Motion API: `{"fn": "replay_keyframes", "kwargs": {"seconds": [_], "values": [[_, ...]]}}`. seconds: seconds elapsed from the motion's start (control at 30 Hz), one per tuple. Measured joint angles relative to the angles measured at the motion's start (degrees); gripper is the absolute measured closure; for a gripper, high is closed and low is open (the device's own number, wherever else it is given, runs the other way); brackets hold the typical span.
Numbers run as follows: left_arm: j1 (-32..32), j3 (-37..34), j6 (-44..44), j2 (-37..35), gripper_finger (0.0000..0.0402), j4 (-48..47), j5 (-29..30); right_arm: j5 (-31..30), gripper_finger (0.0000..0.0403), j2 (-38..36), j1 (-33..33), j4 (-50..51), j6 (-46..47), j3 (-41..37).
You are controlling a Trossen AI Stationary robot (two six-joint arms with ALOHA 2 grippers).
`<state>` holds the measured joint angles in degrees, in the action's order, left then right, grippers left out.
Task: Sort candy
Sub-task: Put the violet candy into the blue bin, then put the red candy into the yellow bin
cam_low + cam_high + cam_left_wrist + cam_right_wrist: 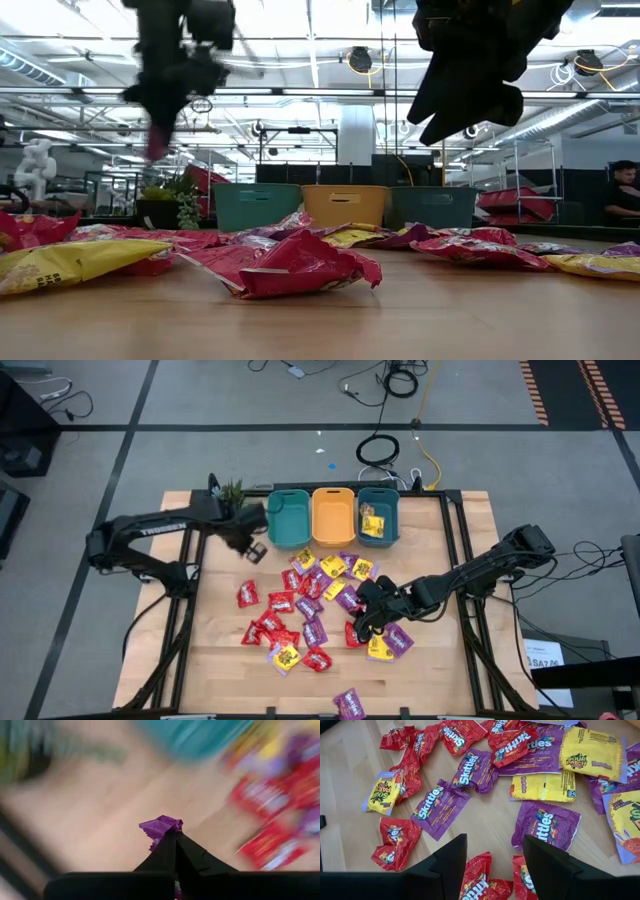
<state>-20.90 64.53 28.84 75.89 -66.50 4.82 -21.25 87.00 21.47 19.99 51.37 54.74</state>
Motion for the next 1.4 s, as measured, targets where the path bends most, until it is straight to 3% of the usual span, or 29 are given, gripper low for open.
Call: {"fn": "replay_keyframes", "kwargs": {"seconds": [0.13, 0.37, 0.6, 0.8, 1.07, 1.4], "values": [[-0.78, 5.44, -5.26, 2.27, 0.0399, 8.74, -0.04, -0.06, 0.0218, 0.02, -0.13, -0.15, 0.26, 0.00], [-5.85, 11.48, -16.82, 14.27, 0.0397, 15.14, -1.36, -0.03, 0.0218, 0.02, -0.11, -2.26, 1.00, 0.04], [-8.91, 12.87, -20.44, 18.57, 0.0337, 21.74, -1.85, 0.13, 0.0218, 0.00, -0.11, -2.01, 4.06, 0.04], [-11.09, 12.89, -22.36, 18.54, 0.0289, 22.40, -4.39, 0.13, 0.0218, 0.00, -0.11, -1.90, 4.96, 0.04], [-11.72, 12.88, -24.75, 16.90, 0.0279, 22.06, -6.23, 0.12, 0.0218, 0.00, -0.11, -1.88, 2.69, 0.04], [-8.71, 8.82, -32.33, 2.12, 0.0279, 23.48, -6.93, 0.11, 0.0218, 0.00, -0.20, -1.82, -0.35, 0.04]]}}
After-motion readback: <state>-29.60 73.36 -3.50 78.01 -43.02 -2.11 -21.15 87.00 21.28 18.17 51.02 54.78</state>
